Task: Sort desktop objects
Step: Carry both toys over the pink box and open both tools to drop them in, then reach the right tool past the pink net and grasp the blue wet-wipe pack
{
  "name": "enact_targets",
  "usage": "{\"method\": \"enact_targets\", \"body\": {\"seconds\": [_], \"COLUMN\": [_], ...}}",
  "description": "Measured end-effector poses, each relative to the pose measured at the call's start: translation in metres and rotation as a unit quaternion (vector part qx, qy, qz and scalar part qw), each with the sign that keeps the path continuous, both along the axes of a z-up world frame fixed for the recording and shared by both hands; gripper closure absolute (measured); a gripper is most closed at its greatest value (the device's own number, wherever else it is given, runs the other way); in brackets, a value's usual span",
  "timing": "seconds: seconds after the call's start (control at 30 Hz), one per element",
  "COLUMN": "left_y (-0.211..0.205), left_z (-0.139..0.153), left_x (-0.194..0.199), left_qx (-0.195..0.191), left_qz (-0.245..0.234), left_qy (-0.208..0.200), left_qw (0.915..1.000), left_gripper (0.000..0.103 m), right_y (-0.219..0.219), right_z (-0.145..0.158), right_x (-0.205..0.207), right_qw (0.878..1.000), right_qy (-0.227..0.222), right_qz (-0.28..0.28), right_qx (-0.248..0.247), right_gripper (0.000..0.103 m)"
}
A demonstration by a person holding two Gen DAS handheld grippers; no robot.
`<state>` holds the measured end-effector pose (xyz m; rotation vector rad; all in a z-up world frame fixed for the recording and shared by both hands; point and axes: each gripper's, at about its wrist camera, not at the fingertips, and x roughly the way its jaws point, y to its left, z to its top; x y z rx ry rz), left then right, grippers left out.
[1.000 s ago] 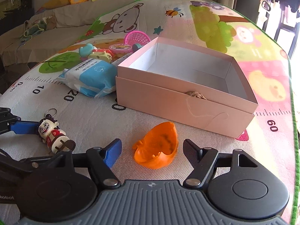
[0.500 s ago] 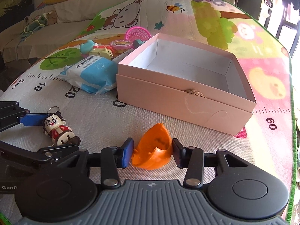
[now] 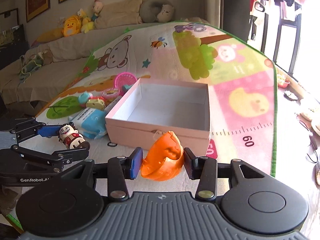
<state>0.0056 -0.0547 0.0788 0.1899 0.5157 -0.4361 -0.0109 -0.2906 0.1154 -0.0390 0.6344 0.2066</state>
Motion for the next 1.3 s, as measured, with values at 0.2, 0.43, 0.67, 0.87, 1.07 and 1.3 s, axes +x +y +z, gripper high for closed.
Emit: {"method": "enact_targets", "body": {"seconds": [0.2,0.43,0.67,0.87,1.07,1.3], "left_y": [-0.017,-0.032,0.037,0.083,0.099,0.105], "left_z": [0.027,0.037,-0.007,-0.050,-0.064,-0.068], "left_x": [0.054,0.114,0.069,0.051,0.051,0.051], "left_qx": [-0.029,-0.070,-0.056,-0.056,-0.073,-0.087], "left_qz": [-0.012,0.000,0.076,0.161,0.175,0.189], "left_qy": [-0.020,-0.010,0.018,0.056,0.054,0.064], "left_qw": [0.9993,0.9975,0.9954,0.9837,0.9805,0.9760], "left_gripper": [0.033,0.014,0.006,0.004,0.003,0.002], "right_y": [-0.021,-0.031,-0.014,0.015,0.080,0.193], "right_z": [0.047,0.061,0.029,0.006,0.009,-0.007], "right_x": [0.030,0.096,0.149,0.184,0.216,0.272], "right_qw": [0.997,0.997,0.999,0.999,0.997,0.993], "right_qy": [-0.075,-0.065,-0.006,0.044,0.069,0.069], "right_qz": [-0.030,-0.041,-0.027,-0.029,0.019,0.070], "right_qx": [-0.008,0.026,0.020,0.008,0.010,-0.070], "right_gripper": [0.059,0.059,0.059,0.047,0.037,0.024]}}
